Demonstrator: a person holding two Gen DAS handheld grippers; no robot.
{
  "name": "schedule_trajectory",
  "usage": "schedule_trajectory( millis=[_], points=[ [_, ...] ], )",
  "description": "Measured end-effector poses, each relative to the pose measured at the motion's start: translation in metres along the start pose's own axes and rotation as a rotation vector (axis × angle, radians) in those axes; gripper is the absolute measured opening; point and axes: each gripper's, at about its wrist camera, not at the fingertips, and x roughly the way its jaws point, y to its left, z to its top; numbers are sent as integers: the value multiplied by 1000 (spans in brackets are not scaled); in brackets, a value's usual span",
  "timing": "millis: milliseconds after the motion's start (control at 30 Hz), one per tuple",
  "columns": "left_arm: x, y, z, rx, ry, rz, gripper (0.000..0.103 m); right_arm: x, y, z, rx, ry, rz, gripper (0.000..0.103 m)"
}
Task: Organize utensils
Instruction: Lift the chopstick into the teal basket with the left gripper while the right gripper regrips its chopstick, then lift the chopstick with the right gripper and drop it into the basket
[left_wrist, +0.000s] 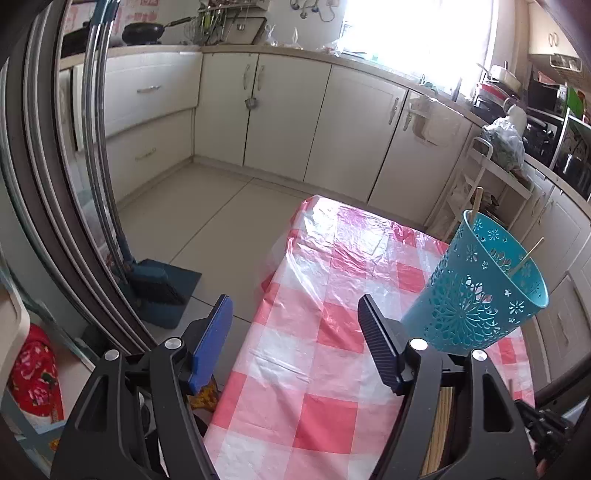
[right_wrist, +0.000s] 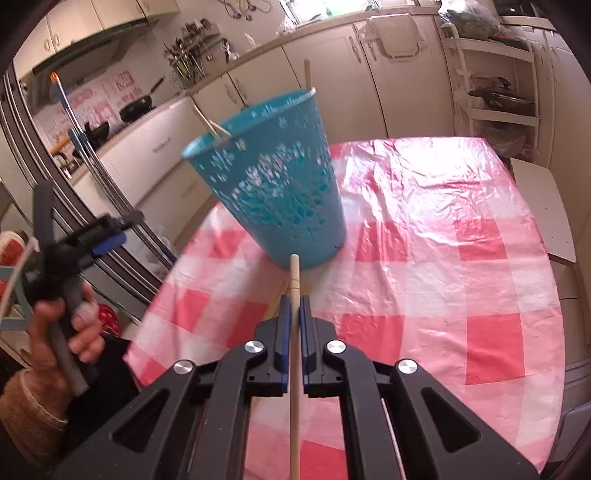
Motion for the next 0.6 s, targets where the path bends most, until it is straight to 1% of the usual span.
schedule_trajectory(
  millis=[67,167,300,367,500,600],
  points=[
    [0,-9,0,28,-9,2,70,-14,7,12,16,-44,56,6],
    [2,-23,-2,67,2,2,71,-33,18,33,28,-109,128,6],
    [3,-27,-4,75,13,4,72,-55,35,69,28,-204,213,6],
    [4,-25,-4,67,14,4,72,-62,44,91,26,-256,238,6],
    [5,-22,-4,58,13,8,73,-62,59,133,16,-360,203,6],
    [7,-21,-4,58,14,9,75,-45,67,161,13,-430,126,6]
  ],
)
